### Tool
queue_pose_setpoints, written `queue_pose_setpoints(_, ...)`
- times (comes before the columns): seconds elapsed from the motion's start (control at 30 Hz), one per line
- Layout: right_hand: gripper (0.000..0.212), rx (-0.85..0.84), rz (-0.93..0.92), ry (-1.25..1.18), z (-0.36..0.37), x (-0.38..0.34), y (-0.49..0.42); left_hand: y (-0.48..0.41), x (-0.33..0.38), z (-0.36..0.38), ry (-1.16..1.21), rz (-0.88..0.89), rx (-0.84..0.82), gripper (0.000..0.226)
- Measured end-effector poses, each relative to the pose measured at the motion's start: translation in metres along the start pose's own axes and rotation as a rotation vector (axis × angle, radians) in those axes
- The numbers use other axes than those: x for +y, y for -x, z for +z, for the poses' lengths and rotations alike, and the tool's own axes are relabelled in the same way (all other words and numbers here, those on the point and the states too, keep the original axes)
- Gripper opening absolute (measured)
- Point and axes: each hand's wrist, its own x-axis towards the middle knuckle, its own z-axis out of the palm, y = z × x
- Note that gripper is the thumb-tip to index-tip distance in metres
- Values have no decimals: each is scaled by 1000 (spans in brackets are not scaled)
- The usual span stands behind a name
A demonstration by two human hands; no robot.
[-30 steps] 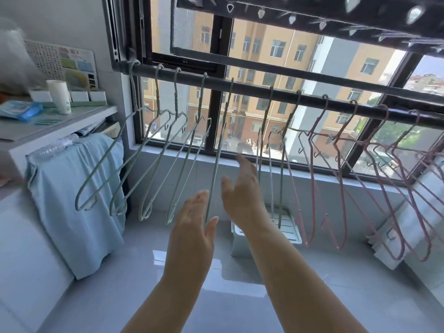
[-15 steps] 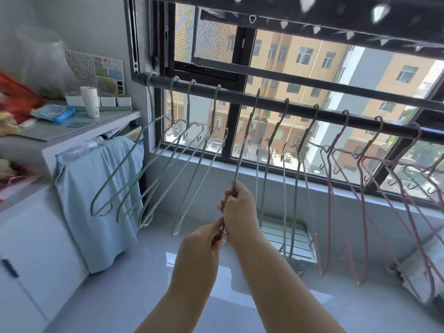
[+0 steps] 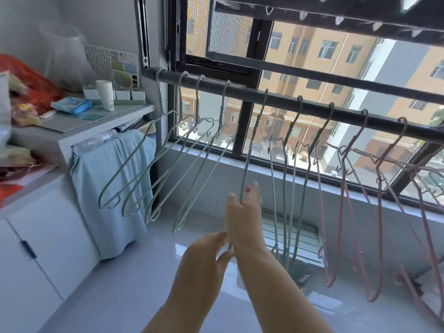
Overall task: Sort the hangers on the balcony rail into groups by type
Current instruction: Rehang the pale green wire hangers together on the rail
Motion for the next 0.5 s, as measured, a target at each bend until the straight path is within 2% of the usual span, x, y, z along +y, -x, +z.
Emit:
queue_pose_setpoints(0.1,66,39,-282,168,1,-16,14,-1,-3,-19,-104,78,155,33)
queue_pose_setpoints(0.2,61,-120,-250,167,15,-31,13,-14,-16,-44,-144,94,287,42)
queue_pose_setpoints(0.3,56,-196,-65,140,41,-35,-2,-28,-31,-64,-125,-22,176,45)
queue_pose_setpoints(0.37,39,-214,74,-13,59,-35,-7,-30,-39,-71,-62,-64,56,27)
queue_pose_setpoints(0.4,28,-196,115,-125,68,-36,-8,-31,-43,-74,-39,-58,20,18)
queue_pose_setpoints(0.5,24,-14,58,-255,87,-29,-12,-30,-54,-77,-26,-14,-21,22)
